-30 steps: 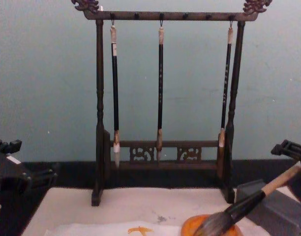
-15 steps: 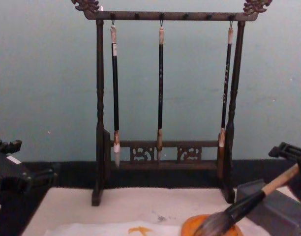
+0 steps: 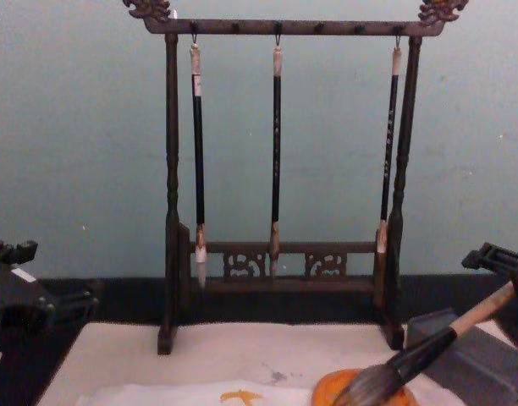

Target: Pick up the brush from the inkstone, write on the paper, then place the brush back to its original position.

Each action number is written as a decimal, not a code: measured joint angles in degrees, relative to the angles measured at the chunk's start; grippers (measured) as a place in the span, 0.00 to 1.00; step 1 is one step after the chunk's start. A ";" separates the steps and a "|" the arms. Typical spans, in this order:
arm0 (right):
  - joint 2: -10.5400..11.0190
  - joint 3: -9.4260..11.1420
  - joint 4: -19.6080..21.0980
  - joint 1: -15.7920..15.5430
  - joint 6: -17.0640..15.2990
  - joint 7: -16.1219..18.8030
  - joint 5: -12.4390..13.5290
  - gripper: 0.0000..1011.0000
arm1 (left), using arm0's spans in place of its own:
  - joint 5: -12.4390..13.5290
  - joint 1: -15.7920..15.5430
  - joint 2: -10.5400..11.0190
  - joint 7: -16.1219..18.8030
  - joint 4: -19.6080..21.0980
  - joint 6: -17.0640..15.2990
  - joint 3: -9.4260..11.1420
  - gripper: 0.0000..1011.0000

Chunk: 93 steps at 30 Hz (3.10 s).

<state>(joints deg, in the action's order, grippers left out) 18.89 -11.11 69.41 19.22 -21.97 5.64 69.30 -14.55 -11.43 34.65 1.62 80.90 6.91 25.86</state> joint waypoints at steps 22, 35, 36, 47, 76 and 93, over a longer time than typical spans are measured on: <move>-0.06 0.11 0.10 -0.09 -0.08 -0.09 -0.10 0.42 | 0.00 0.00 0.00 0.00 0.00 0.00 0.00 1.00; -0.07 0.11 0.10 -0.09 -0.09 -0.08 -0.11 0.18 | 0.00 0.00 0.00 0.00 0.00 0.00 0.00 1.00; -0.07 0.11 0.10 -0.09 -0.09 -0.08 -0.11 0.18 | 0.00 0.00 0.00 0.00 0.00 0.00 0.00 1.00; -0.06 0.11 0.09 -0.09 -0.09 -0.09 -0.13 0.18 | 0.00 0.00 0.00 0.00 0.00 0.00 0.00 1.00; 2.04 -3.66 9.52 -2.38 4.53 0.85 0.28 0.17 | 0.00 0.00 0.00 0.00 0.00 0.00 0.00 1.00; 9.30 -9.13 31.02 -11.44 16.45 -0.97 -16.01 0.17 | 0.00 0.00 0.00 0.00 0.00 0.00 0.00 1.00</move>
<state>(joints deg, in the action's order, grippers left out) 28.18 -20.25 100.43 7.78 -5.52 4.67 53.29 -14.55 -11.43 34.65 1.62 80.90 6.91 25.86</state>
